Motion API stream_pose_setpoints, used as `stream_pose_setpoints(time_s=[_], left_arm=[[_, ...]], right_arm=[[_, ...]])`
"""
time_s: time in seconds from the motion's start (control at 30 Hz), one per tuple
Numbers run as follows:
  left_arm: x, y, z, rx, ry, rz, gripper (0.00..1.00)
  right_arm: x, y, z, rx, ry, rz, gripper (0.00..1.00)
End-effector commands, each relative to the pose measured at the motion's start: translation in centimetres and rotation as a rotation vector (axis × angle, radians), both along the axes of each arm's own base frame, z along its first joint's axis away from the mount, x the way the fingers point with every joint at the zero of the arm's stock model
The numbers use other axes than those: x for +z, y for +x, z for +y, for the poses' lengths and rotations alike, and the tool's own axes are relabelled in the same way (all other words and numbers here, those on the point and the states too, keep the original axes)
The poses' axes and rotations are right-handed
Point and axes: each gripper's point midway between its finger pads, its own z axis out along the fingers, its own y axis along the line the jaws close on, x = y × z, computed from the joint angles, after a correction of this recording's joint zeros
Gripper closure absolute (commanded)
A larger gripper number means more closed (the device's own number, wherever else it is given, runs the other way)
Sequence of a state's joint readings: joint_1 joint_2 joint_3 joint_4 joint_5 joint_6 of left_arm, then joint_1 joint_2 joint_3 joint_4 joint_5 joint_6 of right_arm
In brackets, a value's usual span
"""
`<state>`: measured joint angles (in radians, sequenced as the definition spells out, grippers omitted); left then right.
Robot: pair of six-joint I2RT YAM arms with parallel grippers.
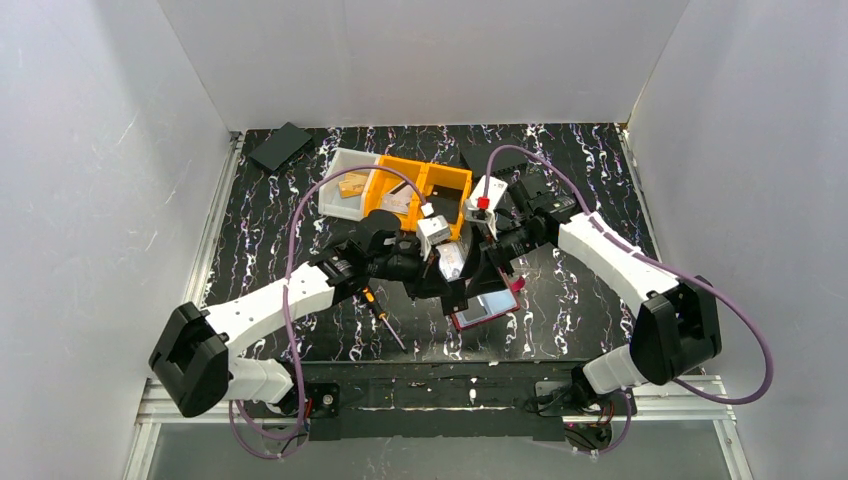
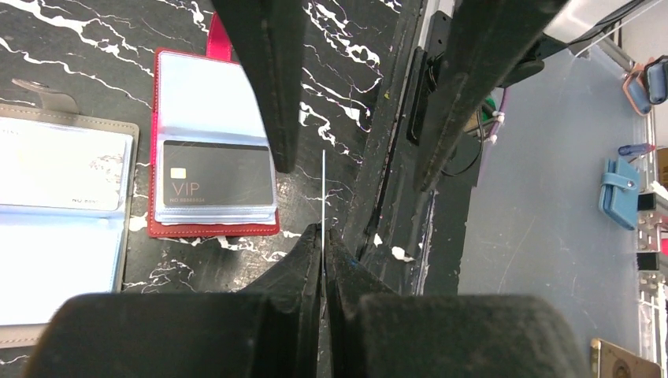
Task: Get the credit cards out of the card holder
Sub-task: Place the credit card in the storage box.
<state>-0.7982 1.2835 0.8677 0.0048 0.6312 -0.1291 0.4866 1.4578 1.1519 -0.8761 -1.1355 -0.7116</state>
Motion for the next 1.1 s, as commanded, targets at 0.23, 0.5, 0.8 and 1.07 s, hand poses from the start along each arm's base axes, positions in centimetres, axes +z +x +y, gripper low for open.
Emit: stream_pose_setpoints(time_s=[0.23, 0.5, 0.8, 1.07], left_arm=[[2.7, 0.4, -1.7, -0.007, -0.069, 0.008, 1.00], [2.0, 1.3, -0.3, 0.131, -0.048, 0.024, 0.71], [5.7, 0.3, 3.8, 0.388, -0.405, 0.038, 0.02], [5.7, 1.1, 0.7, 0.317, -0.475, 0.132, 0.13]], right_arm=[[1.6, -0.5, 1.1, 0.001, 0.100, 0.017, 0.78], [2.3, -1.1, 0.9, 0.007, 0.147, 0.040, 0.99], [4.4, 2.5, -1.9, -0.271, 0.268, 0.122, 0.99], [4.5, 4.2, -2.5, -0.380, 0.286, 0.204, 0.99]])
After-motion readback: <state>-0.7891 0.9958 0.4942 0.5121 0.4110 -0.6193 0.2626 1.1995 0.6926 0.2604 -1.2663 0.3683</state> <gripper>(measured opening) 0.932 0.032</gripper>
